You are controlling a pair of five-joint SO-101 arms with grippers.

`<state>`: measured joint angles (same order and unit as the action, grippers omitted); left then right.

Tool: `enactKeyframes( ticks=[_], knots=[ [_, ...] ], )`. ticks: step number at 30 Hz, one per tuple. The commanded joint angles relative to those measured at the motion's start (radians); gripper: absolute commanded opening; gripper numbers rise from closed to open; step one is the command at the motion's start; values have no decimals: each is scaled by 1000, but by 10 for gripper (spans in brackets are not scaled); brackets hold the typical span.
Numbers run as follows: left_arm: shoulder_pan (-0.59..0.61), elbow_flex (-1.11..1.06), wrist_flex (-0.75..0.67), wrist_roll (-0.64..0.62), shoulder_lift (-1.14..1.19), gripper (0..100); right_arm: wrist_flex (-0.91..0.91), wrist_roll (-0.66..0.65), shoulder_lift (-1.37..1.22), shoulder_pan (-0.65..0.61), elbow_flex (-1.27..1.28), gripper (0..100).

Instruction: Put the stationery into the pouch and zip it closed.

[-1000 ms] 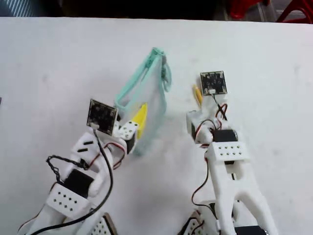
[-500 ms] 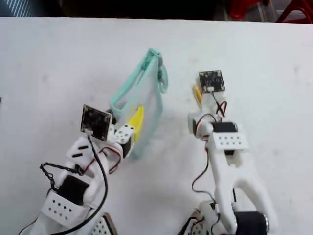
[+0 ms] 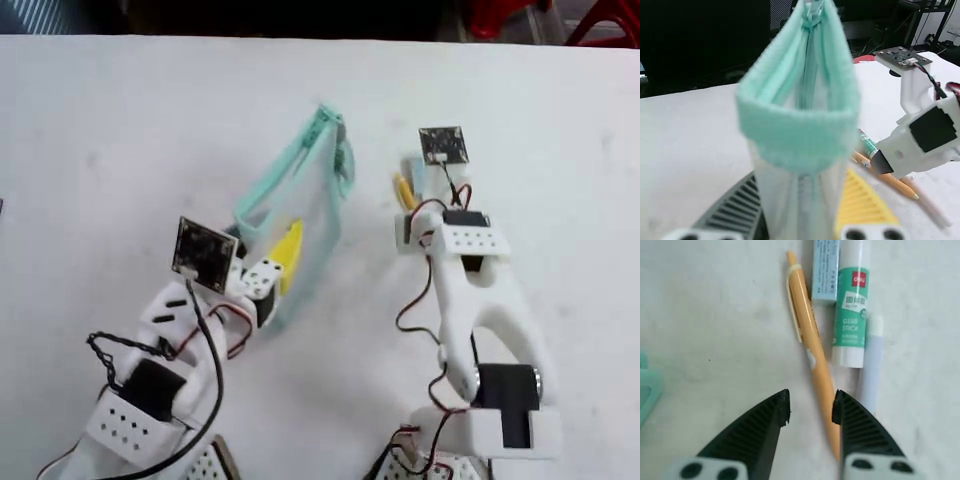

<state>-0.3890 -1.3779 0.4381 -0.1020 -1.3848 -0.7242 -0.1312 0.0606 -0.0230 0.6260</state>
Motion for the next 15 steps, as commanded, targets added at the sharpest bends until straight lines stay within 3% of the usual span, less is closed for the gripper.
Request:
enactKeyframes(
  ticks=[1, 11, 15],
  knots=[
    [-21, 14, -11, 31, -25, 134, 1, -55, -54, 5, -83, 138],
    [-25, 12, -9, 32, -25, 134, -70, -94, -203, 7, -198, 134],
    [-25, 12, -9, 32, -25, 134, -68, -94, -217, 7, -198, 15]
  ],
)
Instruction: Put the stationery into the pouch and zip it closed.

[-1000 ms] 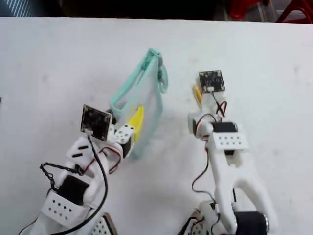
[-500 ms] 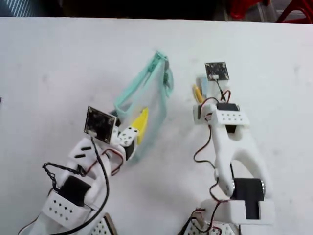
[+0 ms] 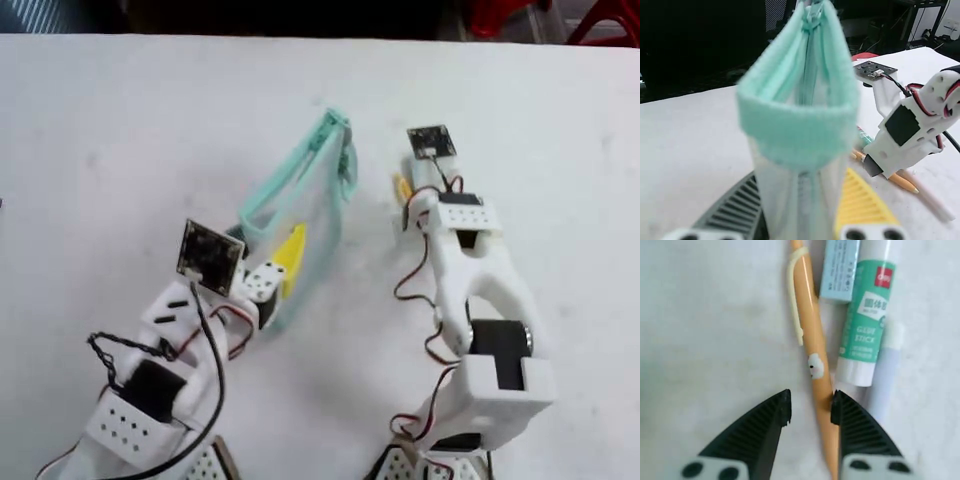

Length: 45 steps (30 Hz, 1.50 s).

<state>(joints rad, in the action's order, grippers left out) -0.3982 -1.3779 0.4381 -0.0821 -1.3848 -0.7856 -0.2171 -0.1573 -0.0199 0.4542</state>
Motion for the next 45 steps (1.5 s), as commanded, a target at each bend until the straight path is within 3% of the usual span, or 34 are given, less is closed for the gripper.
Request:
enactKeyframes(
  ticks=[1, 4, 12, 23, 27, 32, 39, 45],
  knots=[
    [-15, 12, -9, 12, -25, 134, -7, -8, 1, 4, -26, 13],
    [-15, 12, -9, 12, -25, 134, -18, -21, 10, 12, -28, 16],
    [-15, 12, -11, 12, -25, 134, -186, -290, 50, 15, -44, 16],
    [-15, 12, -14, 12, -25, 134, -113, -48, 127, 7, -49, 19],
    [-15, 12, -14, 12, -25, 134, -59, -51, 127, 7, -46, 33],
    [-15, 12, -14, 12, -25, 134, -51, -51, 125, -33, -49, 183],
    [-15, 12, -14, 12, -25, 134, -31, -52, 125, -140, -51, 118],
    [-15, 12, -11, 12, -25, 134, 5, -52, 110, -93, -66, 151]
  ],
)
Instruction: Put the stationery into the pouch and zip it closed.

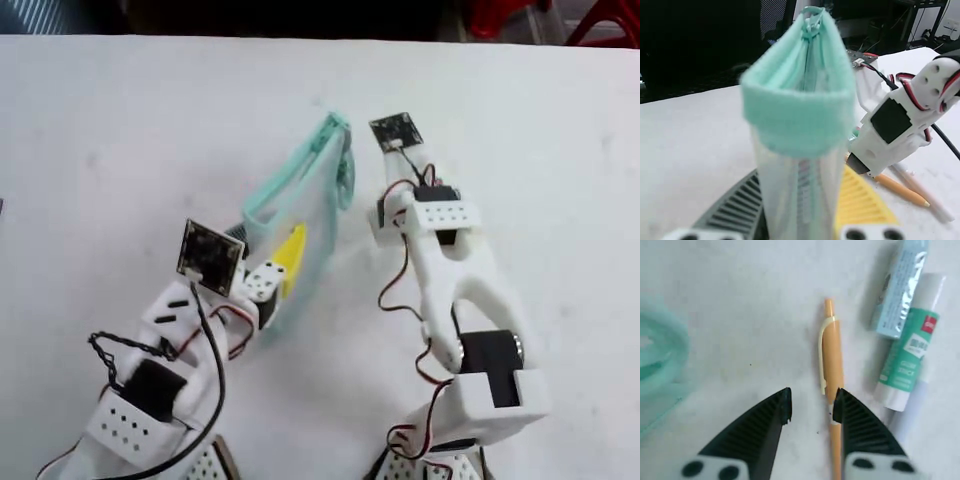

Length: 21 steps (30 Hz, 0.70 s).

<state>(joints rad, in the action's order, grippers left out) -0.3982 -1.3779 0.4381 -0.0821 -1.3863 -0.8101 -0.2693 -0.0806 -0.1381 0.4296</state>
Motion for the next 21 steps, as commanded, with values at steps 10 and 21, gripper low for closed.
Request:
enactKeyframes(
  ticks=[10, 21],
  knots=[
    [-15, 12, -12, 11, -25, 135, -54, 0, -289, 51, -319, 152],
    [-15, 12, -14, 12, -27, 135, -239, 0, -476, 58, -563, 9]
  ],
)
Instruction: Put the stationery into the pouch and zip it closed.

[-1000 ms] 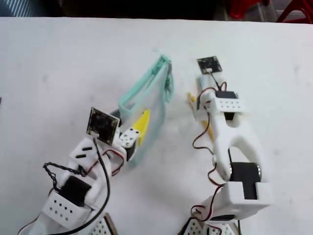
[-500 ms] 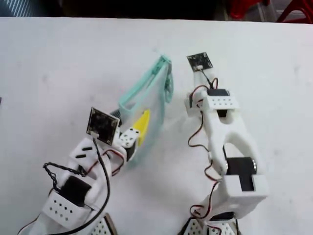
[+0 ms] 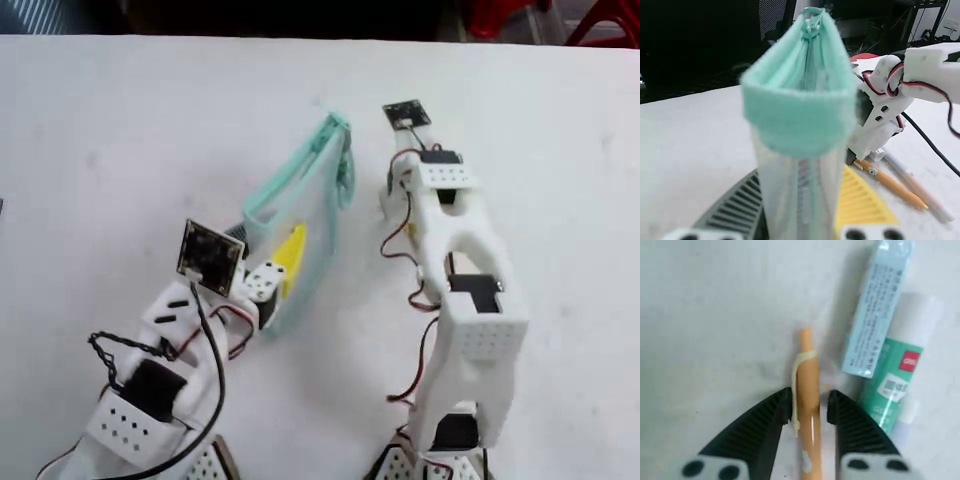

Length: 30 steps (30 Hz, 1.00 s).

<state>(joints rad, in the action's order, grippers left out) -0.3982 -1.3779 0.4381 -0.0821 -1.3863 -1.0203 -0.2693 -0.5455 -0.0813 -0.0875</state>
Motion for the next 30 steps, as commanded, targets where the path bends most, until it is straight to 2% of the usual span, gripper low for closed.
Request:
enactKeyframes(
  ticks=[1, 21, 30],
  knots=[
    [-15, 12, -14, 12, -27, 135, -36, 0, -13, 1, -49, 24],
    [-12, 12, -8, 9, -27, 139, -71, 5, -13, 22, -32, 16],
    [-59, 12, -5, 8, -25, 140, -71, 9, 21, 56, -20, 16]
  ],
)
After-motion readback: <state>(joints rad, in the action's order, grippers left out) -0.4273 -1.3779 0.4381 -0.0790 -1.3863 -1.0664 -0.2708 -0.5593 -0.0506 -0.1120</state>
